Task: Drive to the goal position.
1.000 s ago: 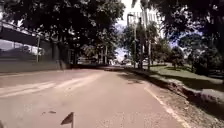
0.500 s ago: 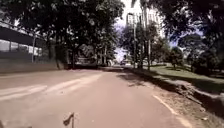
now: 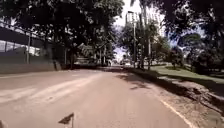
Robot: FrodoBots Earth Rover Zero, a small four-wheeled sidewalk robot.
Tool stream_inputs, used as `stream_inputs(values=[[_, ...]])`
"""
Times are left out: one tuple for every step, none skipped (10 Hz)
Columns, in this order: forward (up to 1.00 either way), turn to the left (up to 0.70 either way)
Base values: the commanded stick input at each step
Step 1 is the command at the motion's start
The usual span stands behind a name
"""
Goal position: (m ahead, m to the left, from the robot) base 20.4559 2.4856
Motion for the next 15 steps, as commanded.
stream_inputs(values=[[0.7, 0.0], [0.7, 0.0], [0.7, 0.0], [0.7, 0.0], [0.7, 0.0], [0.7, 0.0], [0.7, 0.0], [0.7, 0.0], [0.7, 0.0], [0.7, 0.0], [0.7, 0.0], [0.7, 0.0], [0.7, 0.0], [0.7, 0.0], [0.7, 0.0]])
